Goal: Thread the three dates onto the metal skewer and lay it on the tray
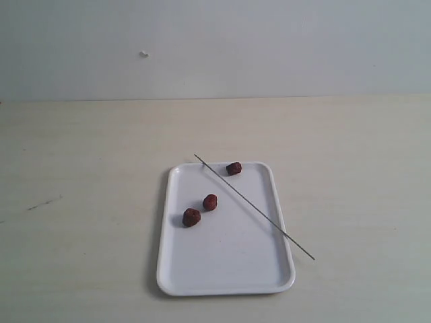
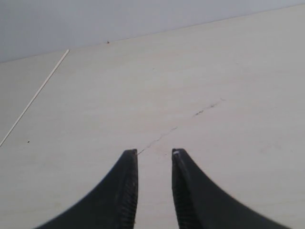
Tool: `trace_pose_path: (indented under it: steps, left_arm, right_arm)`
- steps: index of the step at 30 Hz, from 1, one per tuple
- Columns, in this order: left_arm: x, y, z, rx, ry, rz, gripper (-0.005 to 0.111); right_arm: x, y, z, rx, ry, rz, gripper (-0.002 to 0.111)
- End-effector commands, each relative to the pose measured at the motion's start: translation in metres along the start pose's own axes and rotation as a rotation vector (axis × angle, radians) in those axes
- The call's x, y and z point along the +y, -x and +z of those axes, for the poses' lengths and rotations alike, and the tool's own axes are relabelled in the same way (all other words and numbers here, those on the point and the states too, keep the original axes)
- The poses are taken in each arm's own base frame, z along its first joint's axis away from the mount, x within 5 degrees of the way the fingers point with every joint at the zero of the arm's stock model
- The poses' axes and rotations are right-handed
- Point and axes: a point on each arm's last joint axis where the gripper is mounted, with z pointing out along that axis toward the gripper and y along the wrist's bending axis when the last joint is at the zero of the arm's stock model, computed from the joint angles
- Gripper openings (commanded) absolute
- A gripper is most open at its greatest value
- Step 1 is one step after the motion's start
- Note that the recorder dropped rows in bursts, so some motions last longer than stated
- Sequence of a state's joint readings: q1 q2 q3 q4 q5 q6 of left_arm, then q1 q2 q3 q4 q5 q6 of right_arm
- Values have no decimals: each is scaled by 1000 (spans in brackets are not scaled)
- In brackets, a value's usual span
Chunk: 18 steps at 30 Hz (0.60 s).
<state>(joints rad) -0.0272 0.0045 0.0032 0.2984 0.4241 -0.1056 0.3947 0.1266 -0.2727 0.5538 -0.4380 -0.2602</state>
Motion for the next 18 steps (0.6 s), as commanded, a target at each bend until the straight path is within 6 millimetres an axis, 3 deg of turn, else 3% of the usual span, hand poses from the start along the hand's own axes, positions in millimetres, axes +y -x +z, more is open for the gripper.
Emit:
trace_pose_path:
  steps: [1,4,8,12,18]
  left_arm:
    - [0,1,-1,-11,4,-3,27]
    - [0,1,-1,-11,4,-3,27]
    - [0,1,-1,-11,4,-3,27]
    - [0,1,-1,-11,4,-3,27]
    - [0,1,-1,-11,4,-3,27]
  right_arm:
    - [7,14,45,107,-97,-123,0]
    - [13,7,82,232,-133,-237,0]
    - [17,-23,131,433,-146,-367,0]
    - [11,-73,168,675,-140,-571,0]
    - [-10,-147,197,978,-145,-878,0]
